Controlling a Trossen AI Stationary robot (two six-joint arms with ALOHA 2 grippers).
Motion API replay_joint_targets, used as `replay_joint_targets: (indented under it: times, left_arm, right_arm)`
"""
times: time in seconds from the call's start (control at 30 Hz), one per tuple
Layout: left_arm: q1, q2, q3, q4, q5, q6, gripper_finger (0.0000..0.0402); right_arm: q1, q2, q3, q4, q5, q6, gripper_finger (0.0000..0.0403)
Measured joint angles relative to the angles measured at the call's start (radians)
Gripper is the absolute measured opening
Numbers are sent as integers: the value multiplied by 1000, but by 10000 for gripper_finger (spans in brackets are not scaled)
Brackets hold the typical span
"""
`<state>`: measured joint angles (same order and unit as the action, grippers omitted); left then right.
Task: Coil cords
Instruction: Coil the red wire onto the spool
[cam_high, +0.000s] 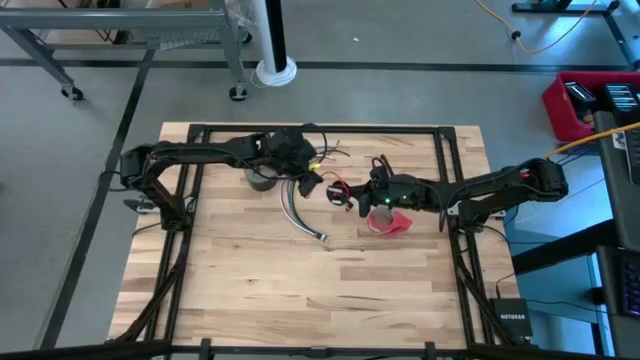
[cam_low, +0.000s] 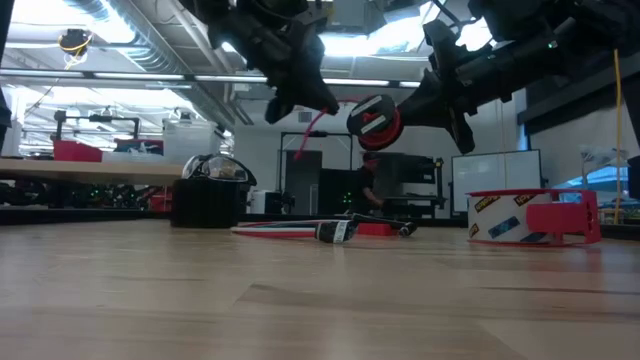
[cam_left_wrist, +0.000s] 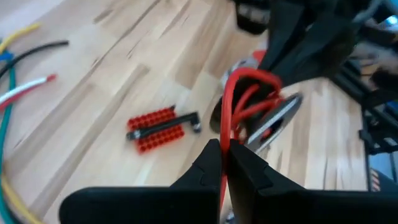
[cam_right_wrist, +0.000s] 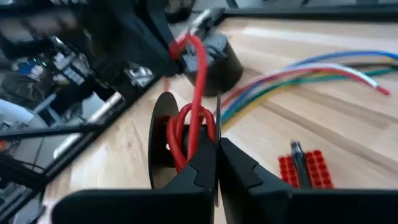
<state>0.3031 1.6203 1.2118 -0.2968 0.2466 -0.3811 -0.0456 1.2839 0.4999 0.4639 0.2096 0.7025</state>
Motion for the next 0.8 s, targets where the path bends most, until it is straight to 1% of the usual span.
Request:
replay_joint_targets:
  times: [0.1, 0.27, 0.37, 0.5, 0.57, 0.7, 0.8]
  left_arm:
    - [-5, 0, -1, -43, -8, 0, 0]
    - [-26, -1, -26, -47, -51, -5, 0]
    - [-42, -1, -27, -50, -51, -6, 0]
    - [-71, -1, -27, -52, -99, -10, 0]
    - [-79, -1, -27, -50, -106, -15, 0]
    - [-98, -1, -27, -47, -126, -16, 0]
    - [-107, -1, -27, -47, -145, -17, 8]
  right_arm:
    - [0, 0, 4, 18, 0, 0, 7]
    - [0, 0, 24, 22, 8, 0, 7]
    - [0, 0, 28, 39, 47, 0, 7]
    - [0, 0, 31, 77, 119, -1, 7]
    - [0, 0, 31, 99, 150, -1, 7]
    - [0, 0, 31, 139, 158, -1, 7]
    - [0, 0, 31, 172, 161, -2, 7]
